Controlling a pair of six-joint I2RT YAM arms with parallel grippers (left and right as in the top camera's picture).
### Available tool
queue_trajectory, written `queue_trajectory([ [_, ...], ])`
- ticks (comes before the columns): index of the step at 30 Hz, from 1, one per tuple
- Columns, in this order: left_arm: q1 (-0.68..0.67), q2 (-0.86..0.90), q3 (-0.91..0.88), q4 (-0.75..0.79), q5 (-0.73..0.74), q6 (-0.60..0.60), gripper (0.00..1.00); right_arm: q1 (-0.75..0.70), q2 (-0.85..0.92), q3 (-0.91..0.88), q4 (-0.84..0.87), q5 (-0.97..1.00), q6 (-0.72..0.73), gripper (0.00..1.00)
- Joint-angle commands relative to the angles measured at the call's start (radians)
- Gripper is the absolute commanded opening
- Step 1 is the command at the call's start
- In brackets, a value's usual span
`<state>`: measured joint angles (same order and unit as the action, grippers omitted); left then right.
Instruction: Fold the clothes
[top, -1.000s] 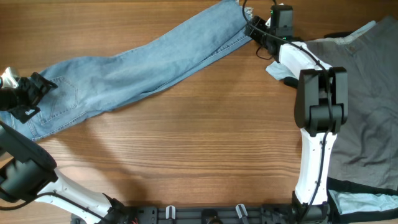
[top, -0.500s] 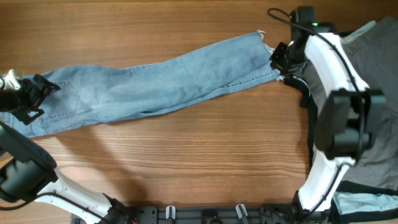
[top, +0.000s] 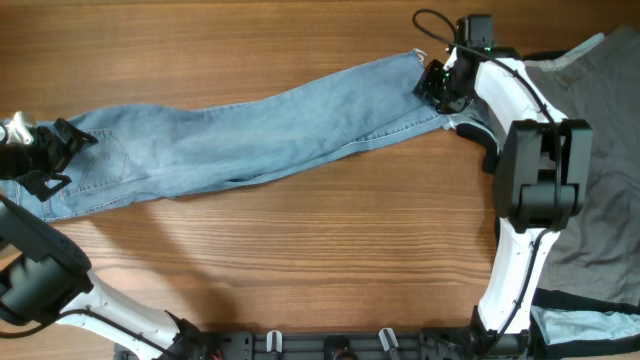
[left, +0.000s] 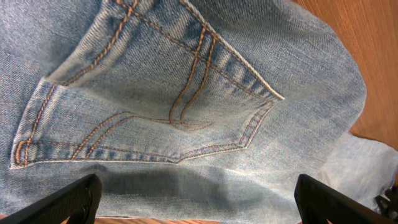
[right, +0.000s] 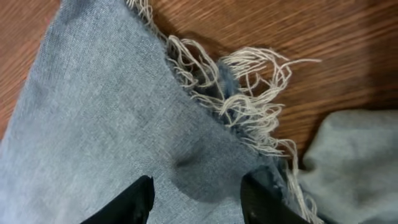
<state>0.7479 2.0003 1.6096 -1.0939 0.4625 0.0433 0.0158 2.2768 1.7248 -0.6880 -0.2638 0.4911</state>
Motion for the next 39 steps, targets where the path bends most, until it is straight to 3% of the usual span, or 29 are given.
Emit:
queue_trajectory([
  [1,0.001,-0.03,0.014,0.002,0.016,-0.006,1.0,0.003,0.043,0.001,-0.033,0.004,0.035,0.47],
  [5,0.001,-0.029,0.014,0.005,0.016,-0.006,1.0,0.003,0.043,0.001,-0.005,0.054,0.143,0.42],
  [7,0.001,-0.029,0.014,0.005,0.016,-0.006,1.0,0.002,0.042,0.005,0.027,0.053,0.111,0.16],
  [10,0.001,-0.03,0.014,0.004,0.016,-0.006,1.0,-0.002,0.016,0.026,0.034,-0.035,0.001,0.04],
  [12,0.003,-0.029,0.014,-0.003,0.016,-0.006,1.0,-0.002,-0.051,0.026,0.04,-0.119,-0.072,0.05],
  [14,0.026,-0.03,0.014,-0.002,0.016,-0.006,0.89,-0.002,-0.113,0.026,0.025,-0.157,-0.072,0.04],
  [16,0.074,-0.029,0.014,-0.002,0.016,-0.006,0.88,-0.002,-0.198,0.026,-0.035,-0.155,-0.058,0.04],
  [22,0.146,-0.014,-0.043,0.071,-0.075,-0.006,0.91,-0.004,-0.321,0.026,-0.308,0.086,0.134,0.04],
  [28,0.146,0.059,-0.121,0.188,-0.076,-0.013,0.87,-0.004,-0.327,0.029,-0.226,-0.07,0.067,0.04],
  [30,0.146,0.082,-0.121,0.186,-0.154,-0.015,0.83,-0.004,-0.341,0.029,-0.105,-0.227,-0.062,0.04],
  [32,0.147,0.083,-0.12,0.195,-0.248,-0.047,0.82,-0.005,-0.349,0.029,-0.095,-0.125,-0.065,0.04],
  [36,0.147,0.083,-0.12,0.212,-0.267,-0.051,0.81,-0.004,-0.333,-0.026,-0.198,0.08,-0.103,0.04],
  [39,0.147,0.083,-0.12,0.212,-0.266,-0.052,0.81,-0.004,-0.314,-0.149,-0.106,0.097,-0.129,0.04],
])
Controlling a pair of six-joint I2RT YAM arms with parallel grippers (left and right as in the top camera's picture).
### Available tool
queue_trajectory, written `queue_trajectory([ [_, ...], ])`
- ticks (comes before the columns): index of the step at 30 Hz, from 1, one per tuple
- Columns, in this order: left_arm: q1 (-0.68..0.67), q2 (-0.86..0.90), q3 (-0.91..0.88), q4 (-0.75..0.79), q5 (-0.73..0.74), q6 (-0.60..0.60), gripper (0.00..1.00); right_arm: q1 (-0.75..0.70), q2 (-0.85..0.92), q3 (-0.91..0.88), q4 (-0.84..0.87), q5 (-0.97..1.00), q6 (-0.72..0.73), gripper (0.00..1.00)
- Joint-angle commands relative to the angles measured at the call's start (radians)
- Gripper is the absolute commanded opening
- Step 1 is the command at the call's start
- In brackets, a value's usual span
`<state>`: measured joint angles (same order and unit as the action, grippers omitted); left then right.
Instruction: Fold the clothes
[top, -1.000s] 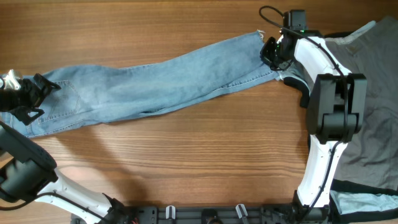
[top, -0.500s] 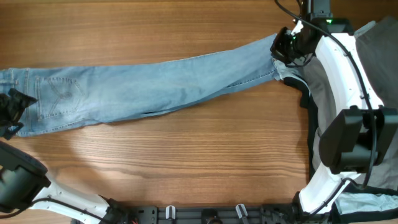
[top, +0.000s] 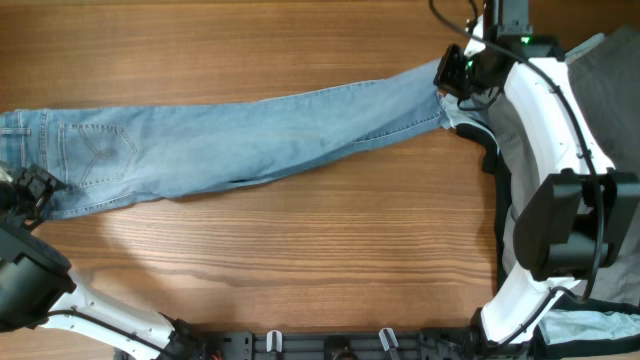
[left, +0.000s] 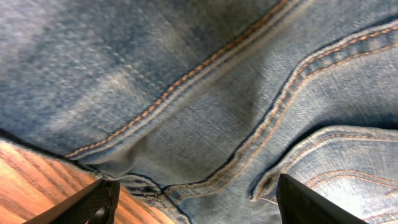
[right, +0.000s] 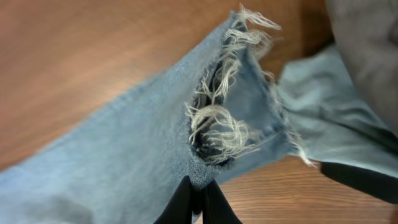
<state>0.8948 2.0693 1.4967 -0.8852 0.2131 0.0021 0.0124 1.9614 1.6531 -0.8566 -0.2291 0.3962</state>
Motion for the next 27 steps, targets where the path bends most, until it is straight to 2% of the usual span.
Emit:
queue_trajectory([
  [1,0.0,0.014,-0.007,0.003,-0.017,-0.011,0.81,-0.001,0.006,-0.115,0.14,-0.028,-0.06,0.04],
  [4,0.0,0.014,-0.007,0.003,-0.017,-0.011,0.81,0.001,-0.011,-0.084,0.337,-0.407,-0.004,0.04],
  [6,0.0,0.014,-0.007,0.003,-0.017,-0.016,0.81,0.033,-0.04,-0.011,0.462,-0.55,0.056,0.04],
  [8,0.0,0.014,-0.007,0.006,-0.016,-0.048,0.81,0.076,-0.086,0.039,0.472,-0.533,-0.01,0.04],
  [9,0.0,0.014,-0.007,0.009,-0.016,-0.063,0.81,0.084,-0.115,0.039,0.444,-0.451,-0.033,0.04],
  [12,0.0,0.014,-0.007,0.011,-0.016,-0.063,0.81,0.042,-0.1,0.03,0.206,-0.175,-0.103,0.04],
  [14,0.0,0.014,-0.007,0.011,-0.016,-0.063,0.81,0.009,-0.055,-0.01,0.101,-0.115,-0.164,0.04],
  [16,0.0,0.014,-0.007,0.011,-0.016,-0.063,0.8,-0.027,0.021,-0.077,0.076,-0.1,-0.18,0.11],
  [20,0.0,0.014,-0.007,0.011,-0.012,-0.064,0.84,-0.052,0.169,-0.11,0.077,-0.099,-0.187,0.61],
  [21,0.0,0.014,-0.007,0.01,-0.012,-0.063,0.86,-0.056,0.181,-0.11,0.073,-0.099,-0.187,0.63],
  [23,0.0,0.014,-0.007,0.006,-0.004,-0.063,0.91,-0.063,0.188,-0.11,0.051,-0.099,-0.185,0.63],
  [24,0.0,0.014,-0.007,0.006,0.035,-0.063,0.91,-0.069,0.187,-0.11,0.036,-0.1,-0.185,0.59],
  [25,0.0,0.011,-0.004,-0.011,0.141,-0.061,0.89,-0.07,0.187,-0.11,0.031,-0.115,-0.185,0.4],
  [27,0.0,-0.007,0.026,-0.054,0.24,-0.032,0.88,-0.07,0.177,-0.098,0.044,-0.216,-0.255,0.4],
])
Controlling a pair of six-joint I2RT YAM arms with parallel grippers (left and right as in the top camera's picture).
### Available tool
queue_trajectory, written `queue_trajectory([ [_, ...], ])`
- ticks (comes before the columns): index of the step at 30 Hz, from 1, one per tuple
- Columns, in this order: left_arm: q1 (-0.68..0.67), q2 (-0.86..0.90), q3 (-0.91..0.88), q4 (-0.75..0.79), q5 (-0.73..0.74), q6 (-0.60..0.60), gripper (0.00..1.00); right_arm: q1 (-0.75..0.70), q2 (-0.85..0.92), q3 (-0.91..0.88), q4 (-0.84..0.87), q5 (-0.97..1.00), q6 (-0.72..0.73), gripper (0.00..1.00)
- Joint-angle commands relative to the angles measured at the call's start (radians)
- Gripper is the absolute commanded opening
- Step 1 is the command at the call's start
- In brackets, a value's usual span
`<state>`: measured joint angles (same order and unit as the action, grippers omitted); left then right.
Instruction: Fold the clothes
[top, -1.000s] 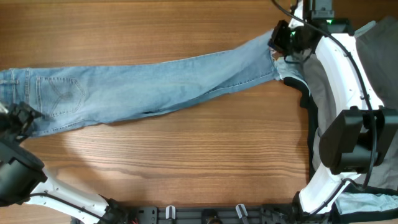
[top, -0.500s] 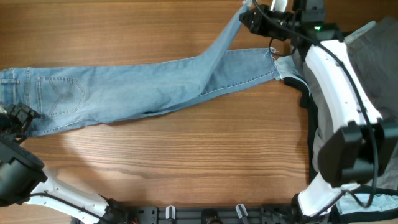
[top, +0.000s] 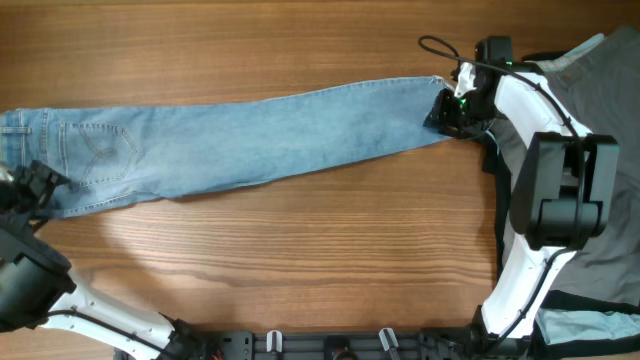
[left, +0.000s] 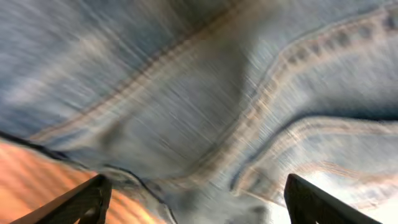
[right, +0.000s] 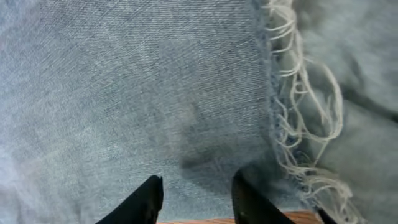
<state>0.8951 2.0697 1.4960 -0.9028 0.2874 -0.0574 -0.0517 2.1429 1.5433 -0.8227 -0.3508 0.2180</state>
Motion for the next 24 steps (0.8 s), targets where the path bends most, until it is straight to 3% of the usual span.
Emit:
queue_trajectory([
  [1,0.0,-0.024,0.065,-0.059,0.164,0.028,0.88,-0.008,-0.019,0.035,0.014,-0.102,-0.09,0.42],
  [2,0.0,-0.04,0.1,-0.062,0.166,0.027,0.86,-0.009,-0.032,0.058,0.014,-0.102,-0.087,0.41],
  [3,0.0,-0.057,0.148,-0.05,0.185,0.026,0.69,-0.008,-0.049,0.092,0.013,-0.103,-0.083,0.4],
  [4,-0.003,-0.06,0.173,-0.03,0.196,0.026,0.62,-0.008,-0.055,0.097,0.019,-0.124,-0.076,0.4],
  [6,-0.013,-0.054,0.172,0.021,0.195,0.045,0.69,-0.008,-0.055,0.097,0.017,-0.148,-0.05,0.4],
  [7,-0.031,-0.042,0.172,0.046,0.2,0.109,0.69,-0.008,-0.055,0.097,0.017,-0.148,-0.029,0.4],
  [9,-0.059,-0.022,0.172,0.07,0.201,0.197,0.6,-0.008,-0.055,0.097,0.022,-0.148,0.005,0.4],
  [11,-0.094,0.028,0.172,0.112,0.114,0.232,0.47,-0.003,-0.055,0.097,0.022,-0.152,0.045,0.41],
  [12,-0.101,0.063,0.172,0.118,0.023,0.182,0.37,0.002,-0.055,0.097,0.024,-0.152,0.048,0.41],
  [13,-0.099,0.102,0.172,0.098,-0.154,0.048,0.32,0.008,-0.055,0.097,0.026,-0.152,0.053,0.41],
  [14,-0.089,0.133,0.172,0.068,-0.274,-0.056,0.33,0.016,-0.055,0.097,0.026,-0.152,0.07,0.42],
  [15,-0.061,0.175,0.172,0.04,-0.267,-0.089,0.35,0.025,-0.055,0.096,0.026,-0.152,0.073,0.42],
  [19,-0.023,0.153,0.206,0.023,0.052,0.006,0.54,0.06,-0.055,0.096,0.03,-0.111,0.073,0.52],
  [22,-0.026,0.05,0.301,-0.053,0.151,0.043,0.57,0.077,-0.054,0.09,-0.009,-0.083,0.104,0.51],
  [24,-0.026,-0.044,0.35,-0.09,0.164,0.086,0.63,0.079,-0.054,0.065,-0.071,0.035,0.246,0.47],
])
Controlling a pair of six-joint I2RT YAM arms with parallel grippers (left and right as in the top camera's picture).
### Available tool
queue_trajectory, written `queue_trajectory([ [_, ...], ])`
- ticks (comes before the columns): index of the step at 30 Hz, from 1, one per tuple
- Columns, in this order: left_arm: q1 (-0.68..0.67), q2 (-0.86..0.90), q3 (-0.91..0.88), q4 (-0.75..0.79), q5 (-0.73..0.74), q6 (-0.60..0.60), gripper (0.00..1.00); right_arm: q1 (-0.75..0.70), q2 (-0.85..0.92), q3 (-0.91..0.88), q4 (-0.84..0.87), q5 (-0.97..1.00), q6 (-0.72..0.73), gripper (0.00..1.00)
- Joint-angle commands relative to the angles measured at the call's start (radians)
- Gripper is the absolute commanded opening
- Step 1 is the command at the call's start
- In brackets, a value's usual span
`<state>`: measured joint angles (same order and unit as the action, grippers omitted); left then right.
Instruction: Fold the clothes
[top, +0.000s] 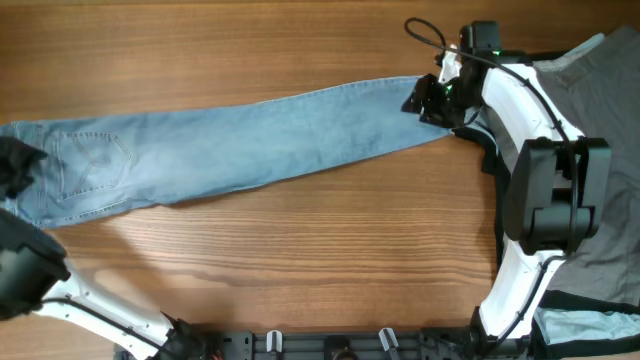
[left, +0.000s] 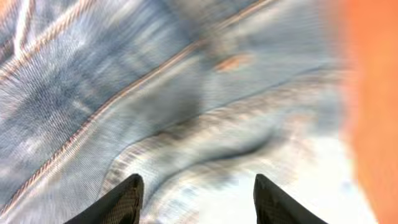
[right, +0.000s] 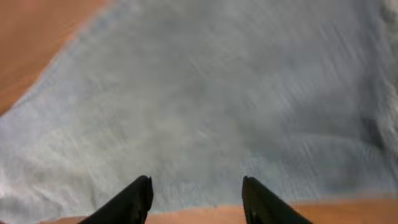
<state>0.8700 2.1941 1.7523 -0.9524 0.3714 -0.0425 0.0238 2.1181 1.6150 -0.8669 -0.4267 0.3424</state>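
Note:
Light blue jeans (top: 250, 140) lie stretched flat across the wooden table (top: 300, 270). The waist and back pocket (top: 95, 158) are at the far left and the hem at the upper right. At the waist's left edge my left gripper (top: 12, 168) is open. Its wrist view is blurred, with the left gripper (left: 196, 200) just above seamed denim (left: 155, 93). Over the leg near the hem my right gripper (top: 428, 100) is also open. In its wrist view the right gripper (right: 194, 200) stands over plain denim (right: 217, 93).
A grey garment (top: 600, 130) lies heaped at the table's right edge, behind the right arm (top: 540, 190). A pale cloth (top: 590, 325) shows at the lower right corner. Bare wood lies in front of the jeans.
My left gripper has moved from the waist's lower corner up to its left edge, with its fingers closer together. The right gripper has shifted slightly left from the frayed hem onto the leg.
The jeans first lay crooked, with my left gripper open over the back pocket and the right open at the frayed hem. Then the right was shut on the hem farther right and the jeans lay straighter. It was then open over the laid-down hem. Both are open now.

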Motion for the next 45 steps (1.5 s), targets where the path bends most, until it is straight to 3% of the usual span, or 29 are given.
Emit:
queue_trajectory([
  [1,0.0,-0.221,0.096,-0.032,0.078,0.098,0.73,0.003,-0.029,-0.034,-0.019,0.121,0.133,0.38],
  [4,0.0,-0.269,0.096,-0.037,0.074,0.126,0.77,0.003,-0.029,-0.1,0.011,0.147,0.263,0.2],
  [8,0.0,-0.27,0.096,-0.089,0.074,0.17,0.76,0.002,-0.029,-0.232,0.17,0.219,0.495,0.13],
  [10,0.0,-0.27,0.096,-0.089,0.073,0.17,0.86,-0.021,-0.027,-0.284,0.227,0.392,0.599,0.09],
  [12,0.0,-0.27,0.096,-0.086,0.073,0.171,0.96,-0.082,-0.023,-0.293,0.273,0.446,0.592,0.06],
  [14,0.0,-0.268,0.096,-0.086,0.072,0.2,1.0,-0.167,-0.023,-0.292,0.334,0.379,0.494,0.07],
  [16,0.0,-0.267,0.095,-0.092,0.028,0.219,1.0,-0.211,-0.024,-0.292,0.388,0.236,0.346,0.18],
  [17,0.0,-0.267,0.095,-0.093,-0.01,0.22,1.0,-0.228,-0.024,-0.29,0.411,0.099,0.235,0.3],
  [19,0.0,-0.266,0.095,-0.089,-0.017,0.22,1.0,-0.232,-0.024,-0.29,0.38,-0.062,0.176,0.54],
  [20,0.0,-0.266,0.095,-0.089,-0.017,0.22,1.0,-0.219,-0.024,-0.29,0.352,-0.111,0.16,0.6],
  [22,0.0,-0.266,0.095,-0.089,-0.017,0.22,1.0,-0.17,-0.024,-0.29,0.311,-0.148,0.071,0.71],
  [25,0.0,-0.266,0.095,-0.089,-0.017,0.219,1.0,-0.093,-0.024,-0.29,0.301,-0.027,0.109,0.76],
  [27,0.0,-0.266,0.095,-0.089,-0.017,0.219,1.0,-0.063,-0.021,-0.29,0.311,0.029,0.157,0.65],
  [29,0.0,-0.266,0.095,-0.089,-0.017,0.22,1.0,-0.047,-0.002,-0.291,0.389,0.046,0.212,0.47],
  [30,0.0,-0.266,0.095,-0.089,-0.017,0.219,1.0,-0.047,0.007,-0.291,0.421,0.046,0.24,0.46],
  [32,0.0,-0.266,0.095,-0.09,-0.017,0.219,1.0,-0.047,0.036,-0.291,0.518,0.046,0.315,0.26],
  [33,0.0,-0.266,0.095,-0.09,-0.017,0.219,1.0,-0.047,0.046,-0.291,0.57,0.047,0.32,0.06],
  [36,0.0,-0.266,0.095,-0.09,-0.017,0.219,1.0,-0.084,0.043,-0.285,0.609,0.119,0.32,0.04],
  [40,0.0,-0.262,0.095,-0.092,-0.017,0.224,1.0,-0.195,0.043,-0.254,0.621,-0.031,0.312,0.04],
  [45,-0.002,-0.161,0.095,-0.103,-0.008,0.336,1.0,-0.241,0.043,-0.213,0.62,-0.155,0.312,0.05],
])
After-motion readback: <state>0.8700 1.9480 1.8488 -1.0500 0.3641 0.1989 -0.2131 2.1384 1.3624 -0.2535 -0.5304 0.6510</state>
